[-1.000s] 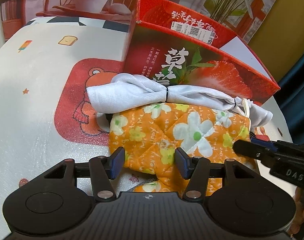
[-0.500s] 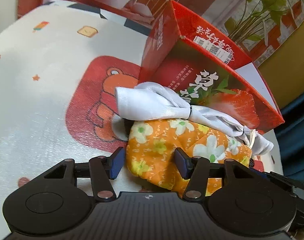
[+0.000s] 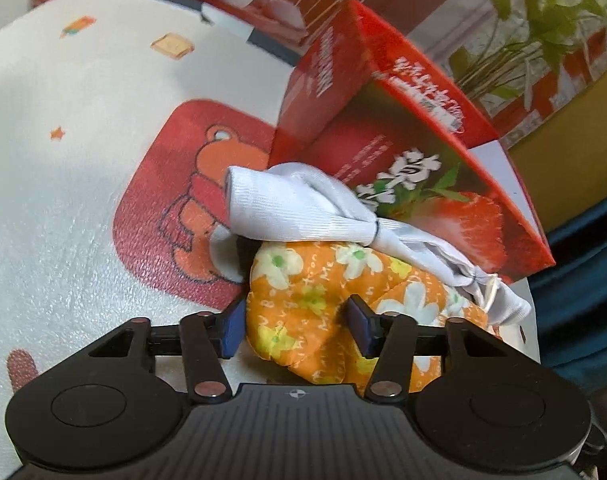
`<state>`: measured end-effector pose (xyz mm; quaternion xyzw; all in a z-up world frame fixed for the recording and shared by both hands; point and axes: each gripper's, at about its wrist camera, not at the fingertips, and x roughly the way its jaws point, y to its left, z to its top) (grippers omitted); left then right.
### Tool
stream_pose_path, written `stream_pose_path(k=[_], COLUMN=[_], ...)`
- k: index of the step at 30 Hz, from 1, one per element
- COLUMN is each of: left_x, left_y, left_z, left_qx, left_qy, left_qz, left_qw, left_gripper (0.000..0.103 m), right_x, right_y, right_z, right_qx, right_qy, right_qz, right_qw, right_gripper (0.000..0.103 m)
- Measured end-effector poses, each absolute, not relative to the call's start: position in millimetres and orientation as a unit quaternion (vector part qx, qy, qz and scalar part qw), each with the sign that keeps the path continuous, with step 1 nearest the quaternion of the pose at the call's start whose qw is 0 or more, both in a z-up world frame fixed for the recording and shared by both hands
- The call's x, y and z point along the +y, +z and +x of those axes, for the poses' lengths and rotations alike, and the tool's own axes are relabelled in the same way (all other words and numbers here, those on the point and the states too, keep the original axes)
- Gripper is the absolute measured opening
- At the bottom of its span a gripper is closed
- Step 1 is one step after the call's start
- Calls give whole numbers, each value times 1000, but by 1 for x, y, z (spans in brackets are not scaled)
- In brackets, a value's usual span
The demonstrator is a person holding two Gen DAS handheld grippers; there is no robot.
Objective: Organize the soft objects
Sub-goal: 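Move both grippers to the orange floral cloth and close on it, then lift the orange floral cloth with both grippers and lower it into the box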
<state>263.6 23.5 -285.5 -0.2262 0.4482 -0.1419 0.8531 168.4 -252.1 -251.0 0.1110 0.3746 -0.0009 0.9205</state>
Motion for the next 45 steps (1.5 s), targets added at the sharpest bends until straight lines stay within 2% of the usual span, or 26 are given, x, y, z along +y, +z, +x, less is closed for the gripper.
stream_pose_path(k=[3,12,13,15,18,31,37,45], left_x=[24,13,10,9,17,11,1,-38], left_y=[-274,-245,-247,-254,-257,-184,-154,-121], left_z=[257,241,242,245,243,228,252,304], left_qx=[436,396,401,413,412,294,261,222], left_qy=[-148,-189,-185,-173,-171,-203,-211,-195], left_qz=[-214,-172,-168,-169,-186,-131,-123,-97], left_qw=[861,882,881,878,875,925,934,950], left_gripper=[44,42,40,23,18,16,16,16], right_x=[-253,-252,-252,-251,-251,-254,-269,-288], right_y=[-250,-237,-236,-234,-230,-179,-141,-112], right_z=[169,165,165,165,163,161,180,233], right_qx=[376,357,355,352,348,282,241,197], right_qy=[-2,5,5,6,7,31,35,8], right_qz=[118,110,108,105,102,85,70,-14], right_qw=[919,927,929,930,932,955,967,980], right_gripper=[17,13,13,12,12,11,11,11])
